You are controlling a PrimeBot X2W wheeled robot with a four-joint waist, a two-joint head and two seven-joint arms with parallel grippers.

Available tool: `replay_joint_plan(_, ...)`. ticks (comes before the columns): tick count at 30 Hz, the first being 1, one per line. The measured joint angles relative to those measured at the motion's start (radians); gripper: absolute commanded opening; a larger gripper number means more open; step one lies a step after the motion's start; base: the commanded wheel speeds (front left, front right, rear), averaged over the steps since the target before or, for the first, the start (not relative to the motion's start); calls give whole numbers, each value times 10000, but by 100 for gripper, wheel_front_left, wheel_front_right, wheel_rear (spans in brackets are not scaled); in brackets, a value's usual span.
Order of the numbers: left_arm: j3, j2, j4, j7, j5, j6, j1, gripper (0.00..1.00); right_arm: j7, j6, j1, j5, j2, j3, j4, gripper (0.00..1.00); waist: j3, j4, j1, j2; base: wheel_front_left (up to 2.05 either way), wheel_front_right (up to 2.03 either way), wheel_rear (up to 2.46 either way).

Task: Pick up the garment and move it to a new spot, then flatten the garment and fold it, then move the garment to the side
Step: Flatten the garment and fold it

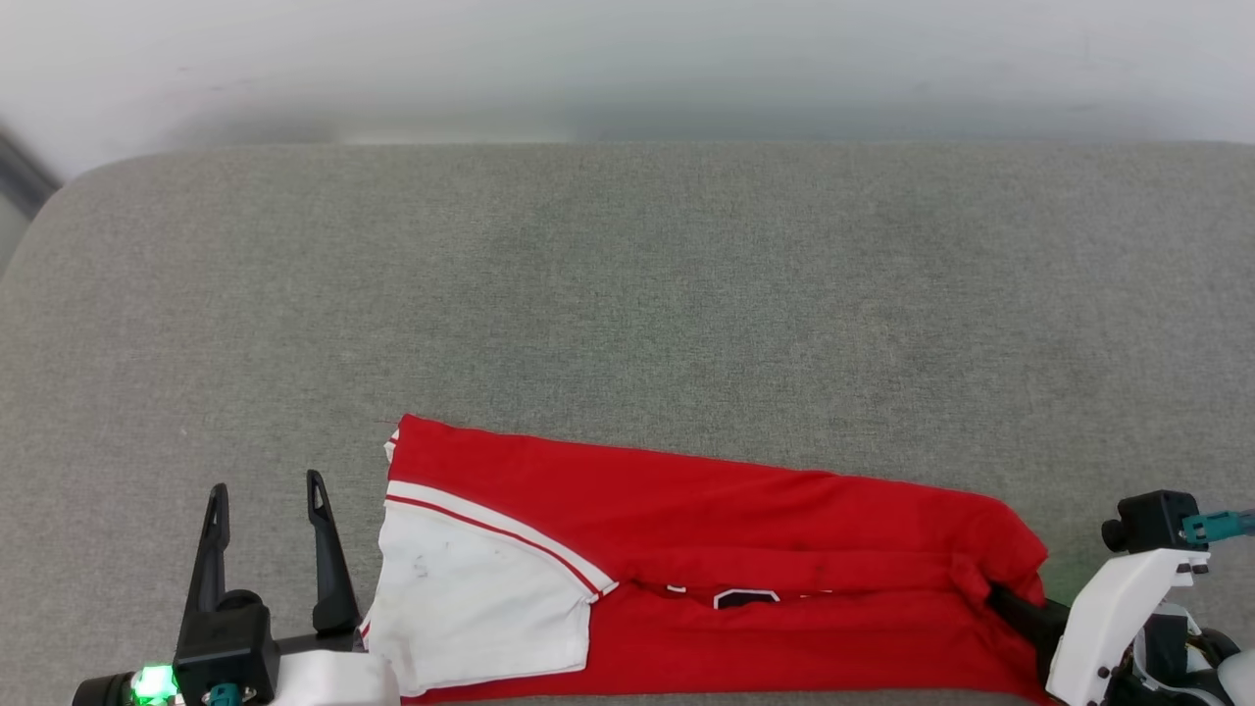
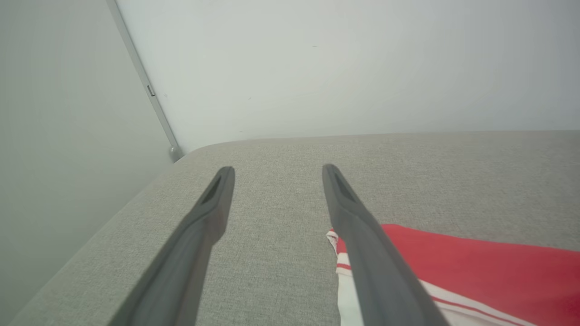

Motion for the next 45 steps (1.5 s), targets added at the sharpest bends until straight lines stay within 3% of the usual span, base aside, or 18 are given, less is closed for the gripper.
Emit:
replay_joint_plan(4, 155, -311, 67, 0, 274, -245, 202, 100, 130, 2, -33, -4, -245, -186, -6, 0, -190, -6, 0, 0, 0, 0, 0)
replay_joint_plan(15, 510, -807, 209, 0, 665, -656, 788, 100, 1448, -4, 188, -228, -1814, -1664, 84, 0, -821, -61, 0, 0, 0, 0, 0)
replay_joint_plan(22, 623, -895, 368, 0, 761, -880, 995, 100, 3091, -8, 805, 305, -2000, -1593, -1741, 0, -1141, -82, 0, 0, 0, 0, 0)
replay_joint_plan(29, 690, -934, 481, 0, 840, -1116, 987, 100, 4134, -8, 958, 648, -1383, -1298, -4123, 0, -1205, -14, 0, 0, 0, 0, 0)
replay_joint_plan(33, 715, -978, 527, 0, 842, -1170, 813, 100, 4529, -8, 242, 299, -855, -734, -4784, 0, -1044, 39, 0, 0, 0, 0, 0)
replay_joint_plan(39, 683, -1034, 573, 0, 848, -1317, 429, 100, 4824, -8, -1578, -522, -36, 911, -4715, 0, -630, 125, 1, 0, 0, 0, 0)
replay_joint_plan(45, 623, -1099, 594, 0, 853, -1409, 82, 100, 4594, -8, -3476, -1244, 811, 2723, -3593, 0, -230, 264, 1, 0, 0, 0, 0)
